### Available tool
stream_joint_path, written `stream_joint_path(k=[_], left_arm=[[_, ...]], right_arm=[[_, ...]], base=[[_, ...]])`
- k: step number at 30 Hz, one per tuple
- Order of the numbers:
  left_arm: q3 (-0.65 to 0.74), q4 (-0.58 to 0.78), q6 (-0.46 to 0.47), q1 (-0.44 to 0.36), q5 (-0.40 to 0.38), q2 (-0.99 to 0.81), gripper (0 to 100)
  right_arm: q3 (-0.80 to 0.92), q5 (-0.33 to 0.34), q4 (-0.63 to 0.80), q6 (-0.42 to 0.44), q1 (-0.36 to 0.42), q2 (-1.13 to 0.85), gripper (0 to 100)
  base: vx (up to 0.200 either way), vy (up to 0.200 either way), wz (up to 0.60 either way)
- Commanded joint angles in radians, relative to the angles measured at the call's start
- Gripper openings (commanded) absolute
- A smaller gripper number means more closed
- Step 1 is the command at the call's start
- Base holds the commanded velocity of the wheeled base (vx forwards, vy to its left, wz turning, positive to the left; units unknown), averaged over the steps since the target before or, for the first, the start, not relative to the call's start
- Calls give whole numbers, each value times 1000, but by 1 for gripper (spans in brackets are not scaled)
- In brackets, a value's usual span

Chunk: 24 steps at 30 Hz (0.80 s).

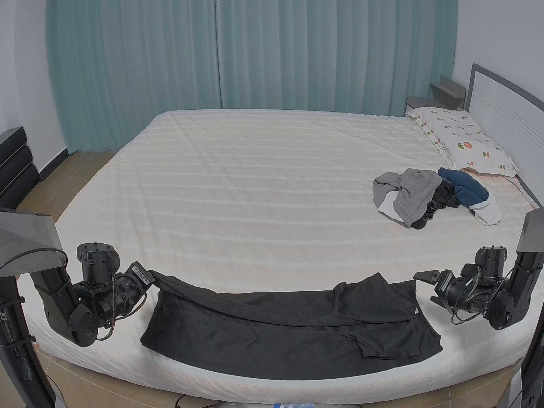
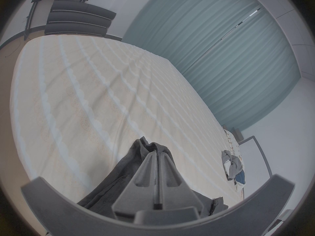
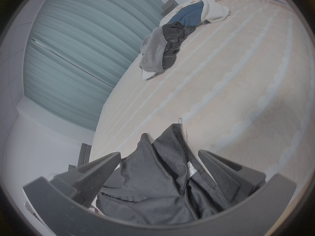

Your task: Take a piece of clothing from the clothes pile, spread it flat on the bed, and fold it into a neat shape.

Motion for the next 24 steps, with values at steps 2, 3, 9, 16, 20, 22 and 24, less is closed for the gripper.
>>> stream_joint_path(k=[2,3,9,16,20,22,24], left_arm=[[1,0,-1,-2,3,-4,0],[1,0,-1,-2,3,-4,0],[5,0,-1,-3,3,-4,0],[7,0,-19,-8,5,-3,0],[4,-2,-18,-6,6,-4,0],[4,-2,-18,-8,8,-4,0],[2,-2,-18,-6,8,-3,0]], right_arm=[[-28,-50,238,88,114,-241,100],[-41,-71,273,116,141,-249,100],[-83,-159,364,222,247,-200,100],[-109,-200,364,258,304,-83,100],[-118,-220,362,258,304,-46,100],[-129,-234,369,260,305,-37,100],[-130,-237,370,260,315,-36,100]], base=[[0,0,0],[0,0,0],[0,0,0],[0,0,0],[0,0,0],[0,0,0],[0,0,0]])
